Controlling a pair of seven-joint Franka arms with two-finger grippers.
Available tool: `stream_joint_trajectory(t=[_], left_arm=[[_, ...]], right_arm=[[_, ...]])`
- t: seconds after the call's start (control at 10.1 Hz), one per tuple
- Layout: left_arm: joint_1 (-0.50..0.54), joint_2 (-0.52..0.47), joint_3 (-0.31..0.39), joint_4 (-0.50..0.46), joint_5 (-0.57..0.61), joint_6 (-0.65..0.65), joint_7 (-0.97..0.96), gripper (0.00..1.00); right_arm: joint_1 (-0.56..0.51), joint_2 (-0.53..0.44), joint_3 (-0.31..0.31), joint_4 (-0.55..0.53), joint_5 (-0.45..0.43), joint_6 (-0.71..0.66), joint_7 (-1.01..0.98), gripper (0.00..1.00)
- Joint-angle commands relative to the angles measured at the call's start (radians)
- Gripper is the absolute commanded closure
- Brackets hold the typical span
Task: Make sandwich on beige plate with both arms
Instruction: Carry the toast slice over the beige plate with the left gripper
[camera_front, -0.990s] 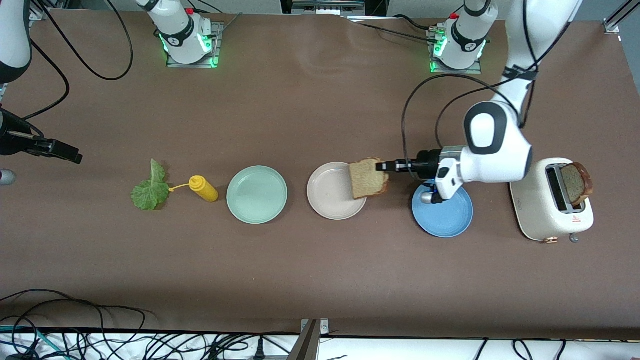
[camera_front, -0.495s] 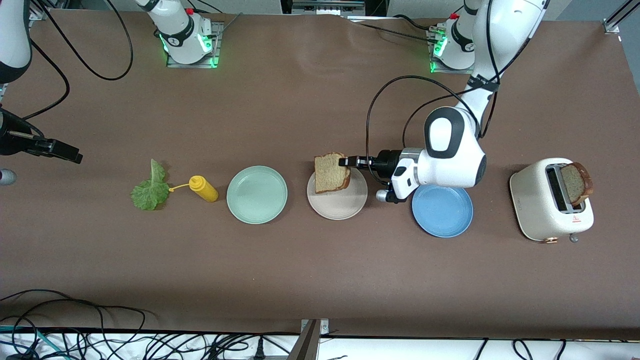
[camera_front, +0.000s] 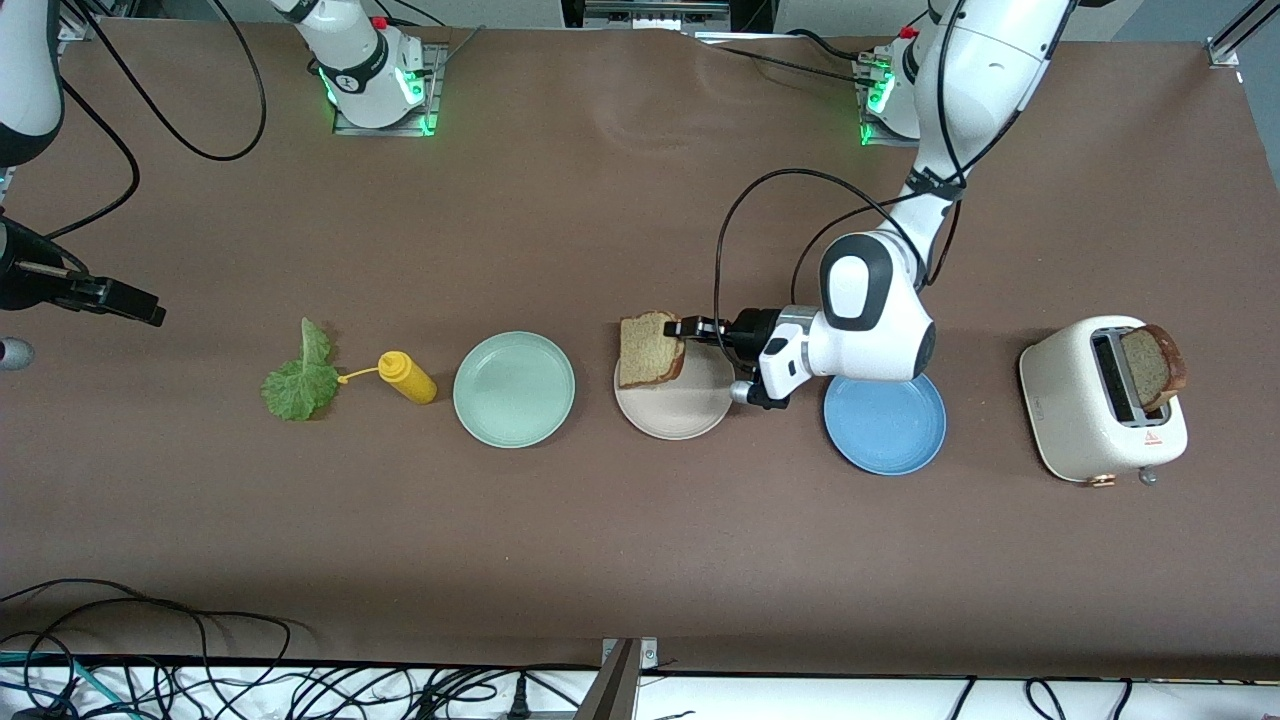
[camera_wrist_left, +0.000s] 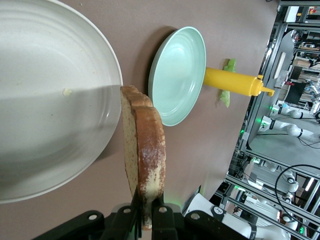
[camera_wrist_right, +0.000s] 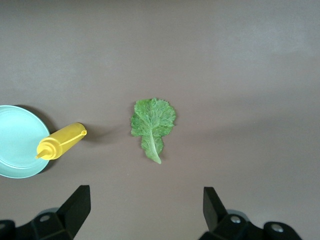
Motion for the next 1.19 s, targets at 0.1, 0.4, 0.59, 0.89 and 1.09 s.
stream_joint_trajectory(t=[0.1, 0.4, 0.59, 0.89, 1.09], left_arm=[[-0.012, 0.023, 0.012, 0.024, -0.040, 0.007, 0.028, 1.00], [-0.006, 0.026, 0.018, 0.022, -0.040, 0.007, 0.076, 1.00], [-0.006, 0.038, 0.018, 0.022, -0.039, 0.007, 0.079, 1.00], [-0.006, 0.068, 0.019, 0.022, -0.039, 0.007, 0.113, 1.00], [0.007, 0.071, 0.027, 0.016, -0.037, 0.007, 0.114, 0.01]], right_arm=[[-0.004, -0.015, 0.000, -0.013, 0.018, -0.007, -0.016, 0.00], [-0.004, -0.015, 0.000, -0.013, 0.018, -0.007, -0.016, 0.00], [-0.004, -0.015, -0.002, -0.013, 0.018, -0.007, -0.016, 0.00], [-0.004, -0.015, 0.000, -0.013, 0.018, -0.007, -0.016, 0.00], [-0.004, -0.015, -0.002, -0.013, 0.018, -0.007, -0.016, 0.00]])
